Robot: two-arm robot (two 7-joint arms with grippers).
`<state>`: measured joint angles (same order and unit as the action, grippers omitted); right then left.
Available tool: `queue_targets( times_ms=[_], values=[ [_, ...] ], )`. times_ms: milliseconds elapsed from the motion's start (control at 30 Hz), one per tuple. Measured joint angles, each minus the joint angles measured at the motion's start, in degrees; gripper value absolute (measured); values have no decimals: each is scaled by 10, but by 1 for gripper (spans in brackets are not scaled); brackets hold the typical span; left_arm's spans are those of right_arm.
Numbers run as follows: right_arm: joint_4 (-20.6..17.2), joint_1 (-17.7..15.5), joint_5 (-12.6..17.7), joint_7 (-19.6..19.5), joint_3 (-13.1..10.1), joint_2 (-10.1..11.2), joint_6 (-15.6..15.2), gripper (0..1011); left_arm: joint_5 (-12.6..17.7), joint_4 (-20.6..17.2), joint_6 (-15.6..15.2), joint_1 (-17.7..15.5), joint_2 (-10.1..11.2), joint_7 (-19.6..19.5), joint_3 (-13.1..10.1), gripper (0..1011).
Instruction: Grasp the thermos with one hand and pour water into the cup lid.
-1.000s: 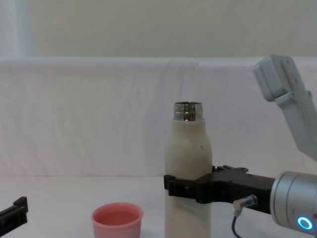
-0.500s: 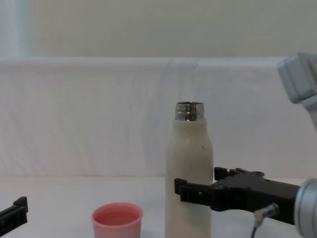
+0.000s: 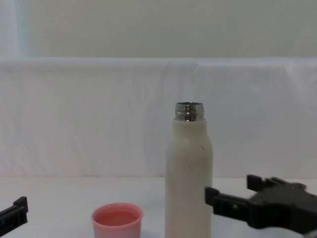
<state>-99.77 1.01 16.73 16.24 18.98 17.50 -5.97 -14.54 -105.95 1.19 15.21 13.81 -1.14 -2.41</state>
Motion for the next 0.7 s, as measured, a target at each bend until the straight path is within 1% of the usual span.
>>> queue_targets(
  times_ms=[167, 300, 467, 700],
  values=[
    [3, -17, -8, -12, -10, 3, 17, 1000, 0, 0, 0, 0, 0, 0, 0, 1001],
    [16, -27, -13, -21, -22, 1, 31, 1000, 0, 0, 0, 0, 0, 0, 0, 1001],
    [27, -32, -15, -25, -33, -4, 40, 1000, 0, 0, 0, 0, 0, 0, 0, 1001],
    [31, -34, -18, -28, -36, -6, 43, 1000, 0, 0, 0, 0, 0, 0, 0, 1001]
  ],
)
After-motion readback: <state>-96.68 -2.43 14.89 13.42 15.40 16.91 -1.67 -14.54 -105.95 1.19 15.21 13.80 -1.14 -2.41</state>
